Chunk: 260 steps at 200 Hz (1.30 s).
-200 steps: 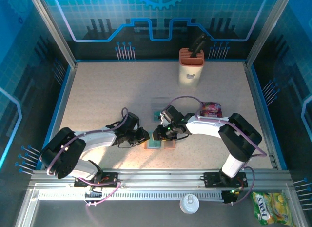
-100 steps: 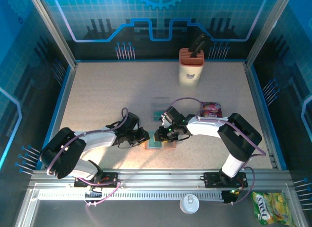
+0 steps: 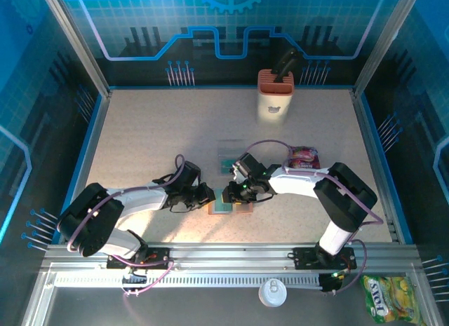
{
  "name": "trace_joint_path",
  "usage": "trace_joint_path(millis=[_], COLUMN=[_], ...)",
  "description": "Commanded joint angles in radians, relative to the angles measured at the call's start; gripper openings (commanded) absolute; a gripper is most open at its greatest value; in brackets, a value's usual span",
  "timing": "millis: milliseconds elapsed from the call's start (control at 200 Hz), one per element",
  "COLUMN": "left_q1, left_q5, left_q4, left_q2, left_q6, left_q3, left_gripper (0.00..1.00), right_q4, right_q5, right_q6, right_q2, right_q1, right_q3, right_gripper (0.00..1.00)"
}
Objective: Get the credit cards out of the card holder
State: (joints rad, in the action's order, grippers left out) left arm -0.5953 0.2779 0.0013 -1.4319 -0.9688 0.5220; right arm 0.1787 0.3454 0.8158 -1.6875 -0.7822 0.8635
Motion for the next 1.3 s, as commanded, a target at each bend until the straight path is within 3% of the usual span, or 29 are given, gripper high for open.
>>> trace_joint_path(millis=[0,915,1296], left_q1=[0.004,0.004,-0.052], left_q5=[-0.01,-0.012,-0.001], left_q4=[-0.076,-0.113,-0.071], left_q2=[-0.004,0.069,0.013], left_q6=[0.008,0.016,0.002], left_q3=[0.015,0.052,0.094], left_gripper=[0.18,0.18,0.03], right_q4=[0.038,0.101,0.085], right_q5=[-0.024,-0.052,-0.046], right_q6=[-0.004,-0.027,-0.021], right_q2=[0.028,0.083,0.092], right_q1=[0.013,0.024,0.035], right_q3=[-0.012,0.006,-0.003], right_gripper=[0.34,0.34,0.34])
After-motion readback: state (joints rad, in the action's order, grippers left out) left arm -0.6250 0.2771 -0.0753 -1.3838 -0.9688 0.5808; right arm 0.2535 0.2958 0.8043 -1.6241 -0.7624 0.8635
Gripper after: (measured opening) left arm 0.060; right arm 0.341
